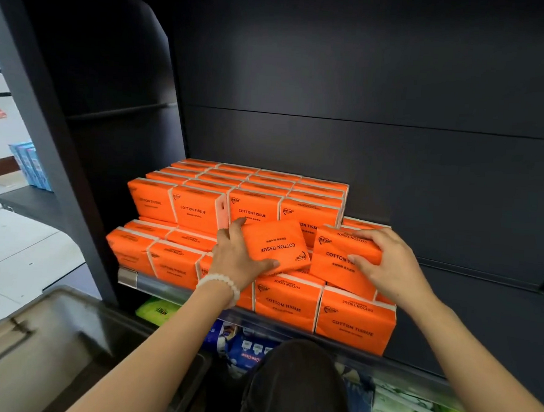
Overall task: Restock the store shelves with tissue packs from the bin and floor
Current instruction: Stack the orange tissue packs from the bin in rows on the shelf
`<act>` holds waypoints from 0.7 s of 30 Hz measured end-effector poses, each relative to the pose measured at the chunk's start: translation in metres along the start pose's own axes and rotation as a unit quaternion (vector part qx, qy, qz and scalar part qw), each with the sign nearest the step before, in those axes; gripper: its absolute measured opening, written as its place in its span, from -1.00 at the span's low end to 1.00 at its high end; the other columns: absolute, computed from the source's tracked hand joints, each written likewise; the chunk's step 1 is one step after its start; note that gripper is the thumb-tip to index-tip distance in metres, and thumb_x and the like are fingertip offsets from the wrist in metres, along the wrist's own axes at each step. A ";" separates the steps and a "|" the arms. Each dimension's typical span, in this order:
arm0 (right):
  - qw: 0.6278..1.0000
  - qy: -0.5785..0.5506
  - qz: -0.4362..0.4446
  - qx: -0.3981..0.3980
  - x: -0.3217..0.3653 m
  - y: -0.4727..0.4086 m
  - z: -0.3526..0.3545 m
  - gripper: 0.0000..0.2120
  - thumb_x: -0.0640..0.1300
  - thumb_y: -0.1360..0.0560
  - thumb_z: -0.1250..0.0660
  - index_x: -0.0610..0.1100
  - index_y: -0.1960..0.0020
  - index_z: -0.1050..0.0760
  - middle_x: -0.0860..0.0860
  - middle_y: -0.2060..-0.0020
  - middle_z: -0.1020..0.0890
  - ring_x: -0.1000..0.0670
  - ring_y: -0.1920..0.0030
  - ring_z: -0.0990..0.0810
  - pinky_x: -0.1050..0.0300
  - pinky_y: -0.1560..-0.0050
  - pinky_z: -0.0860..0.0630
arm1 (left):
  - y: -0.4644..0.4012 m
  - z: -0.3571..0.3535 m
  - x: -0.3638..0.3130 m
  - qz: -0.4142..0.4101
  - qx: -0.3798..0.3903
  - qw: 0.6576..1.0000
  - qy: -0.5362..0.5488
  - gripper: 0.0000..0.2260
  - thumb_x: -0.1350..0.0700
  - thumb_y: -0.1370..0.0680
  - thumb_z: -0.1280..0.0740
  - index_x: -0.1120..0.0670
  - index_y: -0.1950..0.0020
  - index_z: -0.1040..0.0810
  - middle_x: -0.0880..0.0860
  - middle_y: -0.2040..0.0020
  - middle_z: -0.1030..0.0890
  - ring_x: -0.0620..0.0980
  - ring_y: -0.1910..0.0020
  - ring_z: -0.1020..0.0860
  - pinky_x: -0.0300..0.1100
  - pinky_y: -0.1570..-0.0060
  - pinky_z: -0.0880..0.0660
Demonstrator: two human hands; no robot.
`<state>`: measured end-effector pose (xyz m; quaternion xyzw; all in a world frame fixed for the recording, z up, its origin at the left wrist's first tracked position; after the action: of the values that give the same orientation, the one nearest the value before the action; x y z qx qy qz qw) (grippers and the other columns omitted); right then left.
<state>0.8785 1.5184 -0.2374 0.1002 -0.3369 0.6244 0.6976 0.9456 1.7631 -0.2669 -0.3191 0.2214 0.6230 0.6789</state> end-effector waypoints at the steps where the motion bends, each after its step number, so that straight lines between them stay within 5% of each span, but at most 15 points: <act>1: 1.000 0.000 -0.002 0.002 -0.001 0.000 0.000 -0.53 0.01 -0.47 -0.38 0.03 -0.34 -0.37 0.04 -0.28 -0.40 -0.04 -0.29 -0.41 -0.14 -0.24 -0.46 | 0.002 0.000 -0.004 -0.018 -0.007 1.000 0.024 -0.06 -0.01 -0.31 -0.56 0.01 -0.49 -0.02 0.17 -0.39 -0.16 0.21 -0.32 -0.33 0.07 -0.31 -0.32; 5: 1.000 -0.023 -0.018 0.003 -0.008 0.005 -0.002 -0.33 0.01 -0.42 -0.44 0.03 -0.43 -0.21 0.02 -0.34 -0.38 -0.03 -0.30 -0.42 -0.15 -0.22 -0.47 | 0.006 0.000 -0.014 -0.063 -0.022 0.994 0.092 -0.10 0.15 -0.31 -0.56 0.01 -0.46 -0.05 0.13 -0.40 -0.11 0.13 -0.33 -0.31 -0.03 -0.31 -0.32; 8: 0.999 -0.026 -0.022 -0.003 -0.011 0.008 0.000 -0.37 0.01 -0.40 -0.45 0.02 -0.38 -0.24 0.05 -0.30 -0.40 -0.01 -0.27 -0.44 -0.13 -0.20 -0.49 | 0.003 0.008 -0.020 -0.083 -0.052 0.977 0.191 -0.16 0.19 -0.30 -0.57 -0.12 -0.37 -0.10 0.11 -0.44 -0.18 0.03 -0.30 -0.35 -0.07 -0.27 -0.41; 12: 1.000 -0.003 -0.006 0.010 -0.007 0.008 0.001 -0.45 0.02 -0.41 -0.45 0.02 -0.32 -0.32 0.06 -0.26 -0.41 0.01 -0.23 -0.45 -0.09 -0.18 -0.51 | -0.003 0.029 -0.035 -0.096 -0.114 0.953 0.265 -0.40 0.20 -0.35 -0.53 -0.16 -0.20 -0.29 -0.02 -0.18 -0.46 -0.08 -0.12 -0.48 -0.04 -0.15 -0.51; 15: 1.000 -0.007 -0.009 0.011 -0.006 0.008 0.001 -0.44 0.02 -0.41 -0.45 0.02 -0.34 -0.31 0.06 -0.27 -0.41 0.00 -0.24 -0.45 -0.11 -0.19 -0.50 | -0.001 0.047 -0.052 -0.160 -0.153 0.947 0.232 -0.51 0.19 -0.36 -0.52 -0.17 -0.11 -0.37 -0.24 -0.04 -0.47 -0.06 -0.15 -0.49 -0.08 -0.18 -0.48; 18: 1.000 -0.011 -0.009 0.010 -0.006 0.009 0.001 -0.44 0.02 -0.41 -0.44 0.02 -0.34 -0.31 0.05 -0.28 -0.41 0.00 -0.24 -0.45 -0.11 -0.18 -0.50 | 0.003 0.054 -0.061 -0.188 -0.138 0.936 0.263 -0.37 0.26 -0.38 -0.50 -0.15 -0.28 -0.27 -0.31 -0.10 -0.39 -0.22 -0.10 -0.47 -0.31 -0.10 -0.47; 21: 1.000 -0.012 -0.008 0.012 -0.006 0.009 0.001 -0.44 0.01 -0.43 -0.43 0.00 -0.35 -0.30 0.05 -0.29 -0.39 0.00 -0.25 -0.44 -0.10 -0.19 -0.50 | 0.006 0.054 -0.062 -0.210 -0.154 0.936 0.235 -0.26 0.28 -0.30 -0.55 -0.11 -0.29 -0.21 -0.12 -0.15 -0.42 -0.21 -0.02 -0.47 -0.47 0.01 -0.42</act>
<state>0.8701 1.5151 -0.2428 0.1184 -0.3366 0.6214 0.6975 0.9265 1.7579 -0.1871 -0.5965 0.2033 0.3998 0.6656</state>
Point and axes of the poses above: each hand's wrist, its own y-axis away from the middle knuckle, its own z-axis out of the back of the hand, x = y × z, the point moved 5 cm from there along -y, towards the middle knuckle
